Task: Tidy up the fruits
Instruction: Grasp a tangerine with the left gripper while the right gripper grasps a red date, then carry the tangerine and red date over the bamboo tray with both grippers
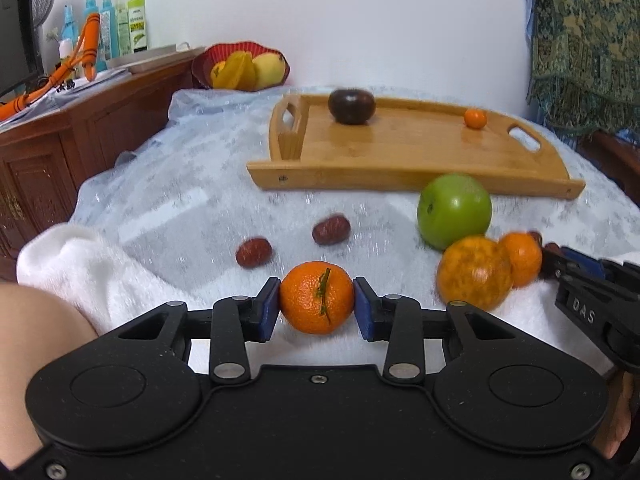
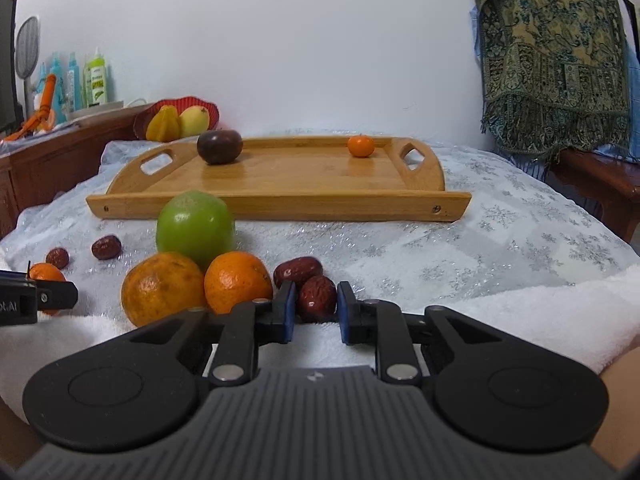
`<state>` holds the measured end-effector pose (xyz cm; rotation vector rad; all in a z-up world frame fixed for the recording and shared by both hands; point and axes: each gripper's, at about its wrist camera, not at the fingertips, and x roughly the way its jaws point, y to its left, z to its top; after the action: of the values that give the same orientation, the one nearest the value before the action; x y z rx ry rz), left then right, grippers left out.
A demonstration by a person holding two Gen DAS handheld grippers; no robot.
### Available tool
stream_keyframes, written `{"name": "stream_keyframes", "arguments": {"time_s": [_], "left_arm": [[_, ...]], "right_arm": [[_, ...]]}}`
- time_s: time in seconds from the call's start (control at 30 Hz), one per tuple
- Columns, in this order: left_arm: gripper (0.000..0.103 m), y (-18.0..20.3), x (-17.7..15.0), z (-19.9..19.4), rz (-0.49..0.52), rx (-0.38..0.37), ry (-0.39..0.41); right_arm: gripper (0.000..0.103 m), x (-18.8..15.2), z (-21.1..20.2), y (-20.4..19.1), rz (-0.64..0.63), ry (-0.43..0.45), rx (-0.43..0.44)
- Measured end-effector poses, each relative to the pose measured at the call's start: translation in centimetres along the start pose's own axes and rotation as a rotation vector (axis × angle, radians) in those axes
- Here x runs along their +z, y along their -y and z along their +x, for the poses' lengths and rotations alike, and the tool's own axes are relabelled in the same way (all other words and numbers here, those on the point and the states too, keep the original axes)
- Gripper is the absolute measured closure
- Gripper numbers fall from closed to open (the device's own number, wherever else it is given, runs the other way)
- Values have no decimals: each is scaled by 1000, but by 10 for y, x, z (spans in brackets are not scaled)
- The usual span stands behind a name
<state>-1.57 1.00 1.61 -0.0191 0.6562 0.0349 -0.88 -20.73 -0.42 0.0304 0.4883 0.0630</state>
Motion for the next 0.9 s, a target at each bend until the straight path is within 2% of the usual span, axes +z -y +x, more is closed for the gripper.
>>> {"name": "stream_keyframes", "arguments": {"time_s": [0.27,0.43,0.9], "left_arm": [[67,-20,37,-2,-53,-24,28],[67,-24,58,5,-51,-17,53],[67,7,103,62,-13,-93,62]], "right_arm": [[78,11,-7,18,58,57,-13],[78,24,-1,31,77,80,-22],[78,65,45,46,43,137,-44]]}}
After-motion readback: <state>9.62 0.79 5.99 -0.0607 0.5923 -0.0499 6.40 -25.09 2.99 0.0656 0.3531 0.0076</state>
